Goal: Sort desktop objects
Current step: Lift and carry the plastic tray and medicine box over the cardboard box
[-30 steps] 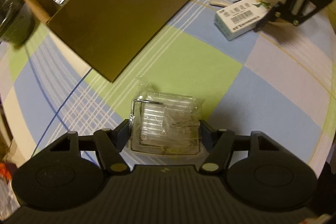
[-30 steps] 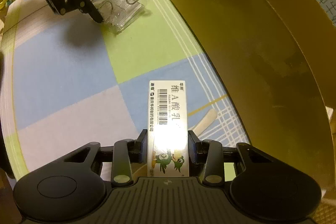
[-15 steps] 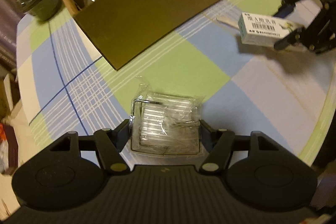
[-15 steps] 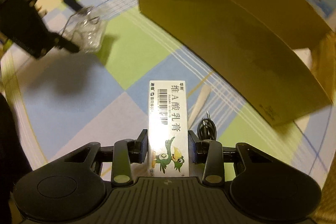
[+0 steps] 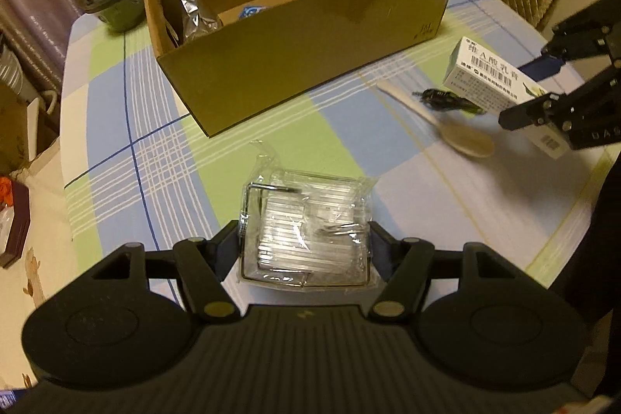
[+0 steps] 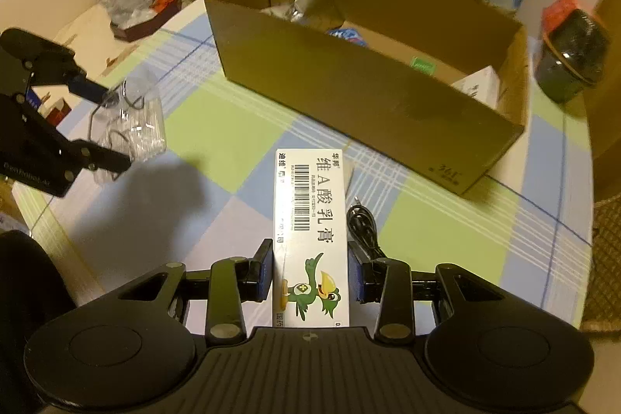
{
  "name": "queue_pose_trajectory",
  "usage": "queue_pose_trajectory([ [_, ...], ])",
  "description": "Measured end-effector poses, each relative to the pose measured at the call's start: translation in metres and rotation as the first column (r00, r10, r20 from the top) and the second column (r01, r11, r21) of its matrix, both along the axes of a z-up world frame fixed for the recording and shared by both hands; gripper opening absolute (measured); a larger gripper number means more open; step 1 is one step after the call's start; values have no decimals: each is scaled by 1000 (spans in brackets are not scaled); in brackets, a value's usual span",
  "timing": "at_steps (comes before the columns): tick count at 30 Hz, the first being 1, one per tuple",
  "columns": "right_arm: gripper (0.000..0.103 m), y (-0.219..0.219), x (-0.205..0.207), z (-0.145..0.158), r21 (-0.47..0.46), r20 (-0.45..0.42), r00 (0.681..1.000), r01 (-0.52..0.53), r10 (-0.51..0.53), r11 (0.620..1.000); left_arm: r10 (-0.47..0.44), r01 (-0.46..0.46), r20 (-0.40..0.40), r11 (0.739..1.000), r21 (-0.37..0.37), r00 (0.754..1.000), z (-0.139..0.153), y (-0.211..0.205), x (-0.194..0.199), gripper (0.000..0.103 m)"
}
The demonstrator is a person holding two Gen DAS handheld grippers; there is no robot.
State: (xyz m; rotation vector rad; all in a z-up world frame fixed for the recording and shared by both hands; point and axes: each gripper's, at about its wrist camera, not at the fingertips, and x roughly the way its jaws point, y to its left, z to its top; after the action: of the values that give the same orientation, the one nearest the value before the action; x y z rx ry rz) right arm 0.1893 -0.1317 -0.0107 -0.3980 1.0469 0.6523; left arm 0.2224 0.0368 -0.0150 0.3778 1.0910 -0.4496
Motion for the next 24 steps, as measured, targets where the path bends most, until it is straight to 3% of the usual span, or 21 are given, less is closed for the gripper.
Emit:
queue_pose_trajectory([
  [8, 35, -16, -19, 21, 52, 32, 999, 34, -35, 998, 54, -54, 26, 998, -12, 998, 16, -14, -23, 64],
  [24, 35, -58, -25, 62, 100, 96, 987, 116, -126, 988, 46, -44, 78, 999, -27, 996, 52, -42, -34, 64],
])
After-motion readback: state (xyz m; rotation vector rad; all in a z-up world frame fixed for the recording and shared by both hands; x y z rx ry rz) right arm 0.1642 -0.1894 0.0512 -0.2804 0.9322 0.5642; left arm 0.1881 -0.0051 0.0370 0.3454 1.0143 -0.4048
